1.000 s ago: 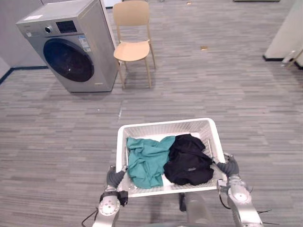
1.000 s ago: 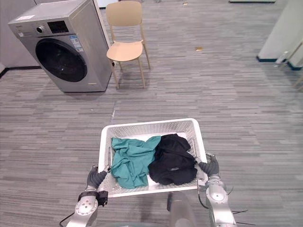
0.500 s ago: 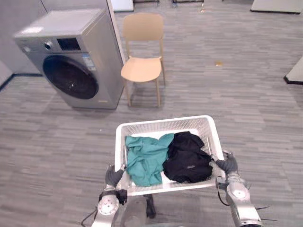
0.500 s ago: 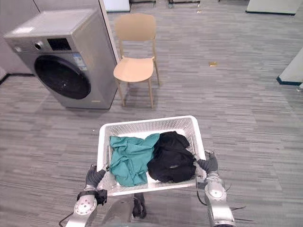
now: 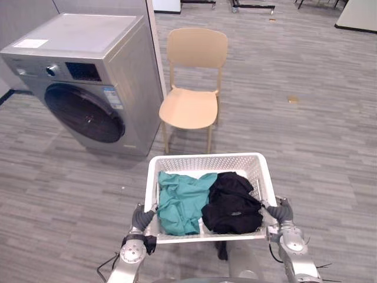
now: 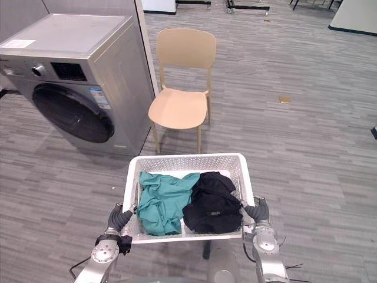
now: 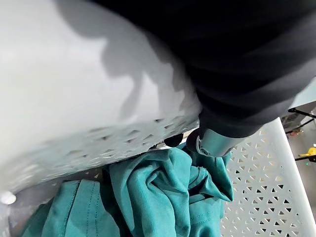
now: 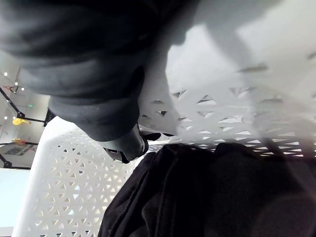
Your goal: Pick up the laundry basket with both hands and put the clothes into the washing machine.
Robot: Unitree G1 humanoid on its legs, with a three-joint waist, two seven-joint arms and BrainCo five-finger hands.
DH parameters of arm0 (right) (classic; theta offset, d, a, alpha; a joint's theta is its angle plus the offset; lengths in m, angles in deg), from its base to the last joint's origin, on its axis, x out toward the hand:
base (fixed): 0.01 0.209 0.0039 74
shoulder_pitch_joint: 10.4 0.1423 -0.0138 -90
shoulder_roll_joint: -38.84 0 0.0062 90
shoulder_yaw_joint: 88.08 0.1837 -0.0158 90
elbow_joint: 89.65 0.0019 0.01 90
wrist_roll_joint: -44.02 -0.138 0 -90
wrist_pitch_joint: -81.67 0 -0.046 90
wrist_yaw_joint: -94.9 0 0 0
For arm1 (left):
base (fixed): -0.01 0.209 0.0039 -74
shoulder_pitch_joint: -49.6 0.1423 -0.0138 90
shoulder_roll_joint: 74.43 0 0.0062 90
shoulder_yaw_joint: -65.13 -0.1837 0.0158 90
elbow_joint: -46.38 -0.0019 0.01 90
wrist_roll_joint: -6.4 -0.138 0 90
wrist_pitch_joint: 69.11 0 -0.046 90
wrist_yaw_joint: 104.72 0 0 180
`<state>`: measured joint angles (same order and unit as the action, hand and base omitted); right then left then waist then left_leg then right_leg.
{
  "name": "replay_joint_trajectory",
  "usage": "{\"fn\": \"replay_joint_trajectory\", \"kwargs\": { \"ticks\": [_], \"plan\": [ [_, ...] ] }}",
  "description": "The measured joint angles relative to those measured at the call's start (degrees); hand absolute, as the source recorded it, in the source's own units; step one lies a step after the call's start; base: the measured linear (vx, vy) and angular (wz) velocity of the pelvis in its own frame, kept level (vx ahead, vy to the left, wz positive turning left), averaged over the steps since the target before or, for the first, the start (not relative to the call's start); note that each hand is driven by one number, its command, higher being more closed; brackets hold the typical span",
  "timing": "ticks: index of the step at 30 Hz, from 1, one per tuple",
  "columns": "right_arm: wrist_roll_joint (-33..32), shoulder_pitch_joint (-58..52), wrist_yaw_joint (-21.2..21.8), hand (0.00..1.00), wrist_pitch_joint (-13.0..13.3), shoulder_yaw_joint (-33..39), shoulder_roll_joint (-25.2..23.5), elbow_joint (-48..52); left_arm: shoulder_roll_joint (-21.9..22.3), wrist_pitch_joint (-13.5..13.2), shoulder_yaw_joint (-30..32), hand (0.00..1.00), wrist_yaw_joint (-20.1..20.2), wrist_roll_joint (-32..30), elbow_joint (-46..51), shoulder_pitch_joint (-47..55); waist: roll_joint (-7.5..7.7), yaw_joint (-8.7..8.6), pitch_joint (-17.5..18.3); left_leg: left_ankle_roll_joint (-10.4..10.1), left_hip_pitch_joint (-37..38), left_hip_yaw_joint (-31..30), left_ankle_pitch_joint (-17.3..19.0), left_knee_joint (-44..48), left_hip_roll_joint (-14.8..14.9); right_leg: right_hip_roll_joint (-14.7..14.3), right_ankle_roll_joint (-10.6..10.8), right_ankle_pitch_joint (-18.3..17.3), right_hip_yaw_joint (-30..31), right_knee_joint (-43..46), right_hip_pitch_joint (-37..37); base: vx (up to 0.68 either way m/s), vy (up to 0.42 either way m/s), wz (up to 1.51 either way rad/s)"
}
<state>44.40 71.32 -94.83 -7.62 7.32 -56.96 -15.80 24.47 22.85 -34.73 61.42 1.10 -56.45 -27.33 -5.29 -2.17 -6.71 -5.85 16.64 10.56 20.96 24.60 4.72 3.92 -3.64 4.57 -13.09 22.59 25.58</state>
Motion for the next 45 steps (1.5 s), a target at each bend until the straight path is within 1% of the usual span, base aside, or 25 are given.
{"fn": "replay_joint_trajectory", "kwargs": {
  "ticks": [1, 3, 4, 5, 6, 9, 10, 12, 13, 14, 16, 18, 20, 21, 22, 24, 27, 28, 29, 30, 34, 42, 43, 44, 45],
  "plan": [
    [0.0, -0.2, 0.0, 1.0, 0.0, 0.4, -0.3, 0.3, 0.1, 0.0, 0.0, 1.0, 0.0, 0.0, -0.5, -0.7, -0.4, -0.05, -0.2, -0.9, -2.3, -0.3, -2.2, 6.4, 1.3, -0.3, -0.2, -1.9, -0.7, 1.3, -0.8, 0.78, -0.226, 0.19],
    [-0.1, -1.8, 0.0, 1.0, -0.8, 0.2, -1.4, 2.6, 0.8, -0.1, 0.7, 1.0, 0.1, 0.0, -1.2, -0.5, -1.53, 0.46, -1.3, -0.1, -11.2, 0.7, -18.8, 32.2, 9.5, -3.2, -1.3, -7.4, -2.0, 0.3, -9.2, 0.67, -0.171, 0.13],
    [-0.1, -2.4, -0.1, 1.0, -1.0, 0.3, -1.4, 3.7, 0.8, -0.1, 0.5, 1.0, 0.2, 0.0, -1.1, -0.4, -1.78, 0.72, -1.4, 0.9, -14.0, 1.5, -17.8, 38.7, 12.0, -4.1, -1.8, -8.5, -2.1, -0.7, -11.7, 0.45, -0.091, -0.04],
    [-0.1, -3.3, -0.2, 1.0, -1.0, 0.4, -1.3, 5.2, 0.9, -0.2, 0.5, 1.0, 0.2, 0.0, -1.1, -0.4, -1.34, 1.39, -1.8, 4.4, -18.7, 2.5, -15.4, 46.8, 14.6, -5.0, -2.0, -10.2, -2.0, -2.8, -16.2, 0.55, -0.085, -0.02],
    [-0.1, -3.5, -0.2, 1.0, -1.0, 0.4, -1.3, 5.5, 0.9, -0.2, 0.6, 1.0, 0.2, 0.0, -1.1, -0.4, -0.83, 1.57, -2.1, 5.6, -20.9, 2.8, -14.4, 48.3, 14.9, -5.0, -1.7, -10.6, -1.7, -4.0, -18.3, 0.53, -0.036, -0.02],
    [-0.4, -3.4, -0.3, 1.0, -1.0, 0.6, -1.1, 6.0, 1.2, -0.9, 0.6, 1.0, 0.2, 0.1, -0.9, -0.5, 0.73, 2.76, -2.5, 6.4, -30.5, 5.1, -7.9, 37.5, 13.1, -4.3, -1.1, -11.1, -0.5, -11.1, -25.8, 0.52, 0.024, -0.09],
    [-0.6, -3.3, -0.3, 1.0, -1.0, 0.6, -1.0, 5.9, 1.4, -0.9, 0.7, 1.0, 0.2, 0.1, -0.6, -0.6, 1.22, 3.16, -2.8, 5.9, -32.2, 4.3, -6.9, 26.4, 10.2, -3.3, -0.1, -11.7, 0.2, -11.9, -27.3, 0.45, 0.124, -0.21],
    [-0.6, -3.2, -0.3, 1.0, -1.0, 0.4, -0.9, 5.5, 1.4, -0.9, 0.8, 1.0, 0.2, 0.1, -0.6, -0.2, 1.18, 3.39, -2.8, 4.3, -33.2, 0.8, -8.0, 9.3, 5.8, -1.7, 2.9, -12.9, 1.1, -11.9, -29.0, 0.43, 0.166, -0.29],
    [-0.5, -3.2, -0.3, 1.0, -1.0, 0.3, -0.4, 5.0, 1.7, -0.9, 0.8, 1.0, 0.2, 0.0, -0.6, 0.3, 0.0, 3.6, -2.4, 1.6, -31.6, -0.9, -14.2, -3.1, 4.4, -1.9, 5.0, -14.7, 2.5, -11.3, -29.5, 0.41, 0.22, -0.51],
    [-0.5, -2.2, -0.1, 1.0, -1.0, 0.3, -0.2, 3.1, 1.8, -0.8, 1.1, 1.0, 0.2, 0.0, -1.0, 0.8, -0.98, 3.63, -1.5, 4.9, -31.2, -1.2, -19.2, -4.3, 4.3, -2.0, 6.5, -16.7, 4.1, -10.0, -30.0, 0.41, 0.218, -0.51],
    [-0.5, -2.3, -0.2, 1.0, -1.1, 0.3, -1.8, 1.8, 0.8, -0.7, 1.3, 1.0, 0.2, 0.0, -0.8, 0.8, 2.27, 3.33, -0.7, 6.1, -29.7, 1.1, -17.4, -5.4, 1.0, 2.0, 8.5, -18.2, 5.2, -9.5, -30.2, 0.47, 0.204, -0.25],
    [-0.4, -2.1, -0.1, 1.0, -1.0, 0.3, -1.9, 1.5, 0.6, -0.7, 1.1, 1.0, 0.2, 0.0, -0.8, 0.8, 3.45, 3.12, -0.7, 7.2, -28.8, 2.8, -14.7, -5.3, -1.1, 4.6, 9.4, -18.6, 5.9, -7.8, -30.1, 0.41, 0.159, -0.22],
    [-0.3, -2.2, -0.1, 1.0, -1.1, 0.4, -2.1, -0.9, 0.1, -0.2, 0.3, 1.0, 0.3, -0.3, -0.8, 1.2, 3.56, 3.09, -0.8, 8.1, -25.0, 4.5, -11.6, -5.8, -2.2, 7.0, 10.5, -18.1, 7.3, 5.2, -26.1, 0.33, 0.176, -0.28],
    [-0.2, -2.2, -0.1, 1.0, -1.1, 0.3, -2.5, -2.0, -0.7, 0.0, 0.2, 1.0, 0.5, -0.6, -0.8, 1.4, 3.77, 2.81, -1.0, 8.6, -22.1, 5.0, -10.4, -6.3, -2.7, 8.7, 13.8, -15.7, 7.9, 15.5, -22.2, 0.31, 0.157, -0.23],
    [-0.2, -2.2, -0.1, 1.0, -1.0, 0.3, -3.0, -2.6, -1.2, 0.1, 0.2, 1.0, 0.5, -0.7, -0.8, 1.5, 4.06, 2.81, -1.1, 8.8, -20.9, 5.4, -9.7, -6.4, -2.9, 9.2, 14.6, -15.2, 8.4, 19.8, -20.5, 0.3, 0.107, -0.15],
    [-0.2, -2.1, -0.1, 1.0, -0.8, 0.2, -4.3, -4.7, -2.5, 0.2, 0.3, 1.0, 0.5, -1.6, -0.8, 1.5, 4.27, 2.2, -1.0, 9.3, -17.4, 5.1, -8.4, -7.8, -3.4, 10.3, 10.7, -17.7, 5.7, 28.2, -15.0, 0.28, 0.057, -0.01],
    [-0.3, -1.4, -0.1, 1.0, -0.5, -0.9, -4.2, -5.6, -2.6, 0.2, 1.0, 1.0, 0.5, -2.1, -1.1, 1.6, 4.24, 1.17, -1.1, 9.2, -15.2, 4.2, -8.5, -10.4, -3.7, 7.8, 9.1, -20.3, 2.6, 20.7, -11.0, 0.3, -0.018, 0.22],
    [-0.3, -1.4, -0.1, 1.0, -0.5, -1.0, -4.2, -5.6, -2.6, 0.2, 1.0, 1.0, 0.5, -2.1, -1.2, 1.6, 4.31, 1.09, -1.0, 9.2, -15.1, 4.2, -8.5, -10.2, -3.8, 7.1, 8.9, -20.2, 2.4, 16.7, -10.9, 0.24, -0.077, 0.28],
    [-0.3, -1.5, -0.1, 1.0, -0.4, -1.1, -4.2, -5.9, -2.7, 0.2, 1.1, 1.0, 0.6, -2.2, -1.3, 1.6, 5.56, 1.15, -1.0, 8.6, -15.2, 3.9, -8.1, -9.1, -4.9, 6.7, 5.7, -15.1, 2.3, 8.2, -11.4, 0.25, -0.116, 0.19],
    [-0.4, -0.8, -0.1, 1.0, 0.5, -1.5, -3.9, -7.9, -1.9, 0.2, 1.9, 1.0, 0.8, -2.4, -2.6, 1.2, 5.52, 1.32, -1.4, 7.2, -15.5, 3.1, -6.9, -7.2, -4.9, 6.8, 5.0, -14.5, 1.9, 7.1, -12.1, 0.24, -0.115, 0.1],
    [-0.5, 1.5, -0.2, 1.0, 0.6, -1.9, -2.9, -10.0, -1.2, 0.1, 2.7, 1.0, 0.8, -3.3, -4.6, -0.3, 4.13, 1.27, -1.4, 6.7, -18.5, 1.8, -6.8, -5.7, -2.6, 4.7, 4.1, -13.8, -0.5, 2.9, -12.6, 0.13, -0.075, 0.11],
    [-2.6, 15.2, -5.5, 1.0, 0.6, -2.0, -3.4, -9.8, -2.1, 0.1, 4.8, 1.0, -3.5, -2.2, -12.1, -21.1, 6.54, 2.48, -10.9, 5.8, -40.6, 1.1, -6.4, 8.3, 0.4, 4.8, 2.7, -10.4, -3.8, 4.9, 2.1, -0.11, -0.015, 0.17],
    [-2.8, 17.2, -6.6, 1.0, 0.7, -2.0, -3.7, -9.3, -2.3, 0.1, 5.7, 0.0, -4.2, -2.0, -13.2, -24.2, 6.46, 3.01, -12.3, 5.3, -42.6, 1.2, -5.9, 9.6, 0.9, 4.7, 2.5, -10.2, -3.9, 5.7, 3.9, -0.17, 0.017, 0.0],
    [-3.1, 19.3, -7.5, 0.0, 0.8, -2.0, -4.0, -9.3, -2.5, 0.1, 6.2, 0.0, -5.2, -1.7, -13.9, -26.4, 6.09, 3.28, -13.0, 5.9, -44.7, 1.2, -5.3, 10.8, 1.5, 4.5, 2.3, -10.1, -4.2, 6.4, 5.7, -0.17, 0.009, -0.01],
    [-3.1, 20.4, -8.0, 0.0, 0.8, -2.1, -4.2, -9.3, -2.5, 0.1, 6.7, 0.0, -5.6, -1.2, -13.9, -27.4, 6.01, 3.36, -13.4, 5.9, -45.6, 1.3, -5.1, 11.3, 1.7, 4.4, 2.2, -10.0, -4.2, 6.8, 6.6, -0.13, -0.004, 0.01]
  ]
}}
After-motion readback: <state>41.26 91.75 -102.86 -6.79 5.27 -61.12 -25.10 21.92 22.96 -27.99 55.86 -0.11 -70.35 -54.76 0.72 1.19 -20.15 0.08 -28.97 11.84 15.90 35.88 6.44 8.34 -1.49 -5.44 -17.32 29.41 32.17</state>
